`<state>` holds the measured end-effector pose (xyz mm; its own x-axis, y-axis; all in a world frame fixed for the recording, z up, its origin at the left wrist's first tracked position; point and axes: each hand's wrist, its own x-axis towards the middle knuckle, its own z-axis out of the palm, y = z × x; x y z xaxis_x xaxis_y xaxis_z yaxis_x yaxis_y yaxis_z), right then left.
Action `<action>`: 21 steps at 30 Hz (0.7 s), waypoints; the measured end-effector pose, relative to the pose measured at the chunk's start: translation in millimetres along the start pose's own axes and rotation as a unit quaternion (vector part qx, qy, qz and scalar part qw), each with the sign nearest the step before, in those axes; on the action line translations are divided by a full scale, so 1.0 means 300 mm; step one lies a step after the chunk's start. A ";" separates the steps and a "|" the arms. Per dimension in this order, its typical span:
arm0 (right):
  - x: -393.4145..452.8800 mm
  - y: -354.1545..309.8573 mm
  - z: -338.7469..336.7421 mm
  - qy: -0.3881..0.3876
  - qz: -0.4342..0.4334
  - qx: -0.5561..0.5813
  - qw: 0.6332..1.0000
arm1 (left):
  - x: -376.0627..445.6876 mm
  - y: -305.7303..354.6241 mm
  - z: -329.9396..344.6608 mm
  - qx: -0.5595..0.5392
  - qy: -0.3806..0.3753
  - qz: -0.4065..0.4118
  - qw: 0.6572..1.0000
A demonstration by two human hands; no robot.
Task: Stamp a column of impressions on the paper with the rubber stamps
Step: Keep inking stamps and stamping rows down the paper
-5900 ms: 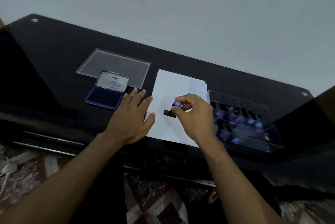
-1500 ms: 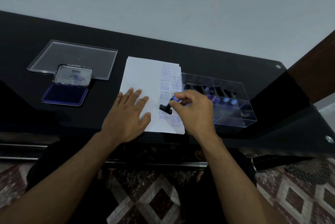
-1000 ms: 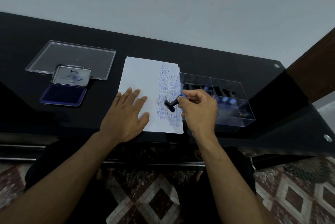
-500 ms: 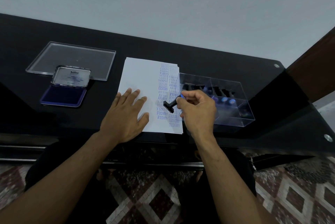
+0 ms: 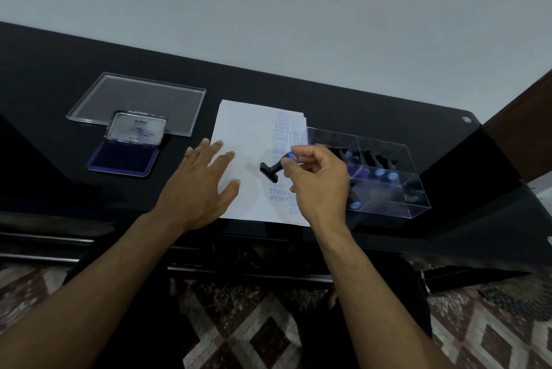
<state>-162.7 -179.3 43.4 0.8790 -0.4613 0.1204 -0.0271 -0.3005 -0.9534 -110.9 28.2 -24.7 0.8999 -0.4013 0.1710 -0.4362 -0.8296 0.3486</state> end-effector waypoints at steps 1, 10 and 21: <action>-0.006 -0.007 0.021 -0.010 -0.002 0.001 1.000 | -0.007 -0.013 -0.017 0.003 0.004 -0.007 1.000; -0.092 -0.092 0.299 -0.116 -0.040 -0.005 0.992 | -0.144 -0.210 -0.165 0.012 0.058 -0.094 0.994; -0.124 -0.176 0.605 -0.189 -0.106 -0.043 0.975 | -0.275 -0.483 -0.252 0.038 0.079 -0.188 0.978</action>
<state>-107.6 5.2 38.9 0.9814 -0.0455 0.1864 0.1488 -0.4328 -0.8891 -122.1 210.8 -19.6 0.9823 -0.0025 0.1872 -0.0683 -0.9358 0.3458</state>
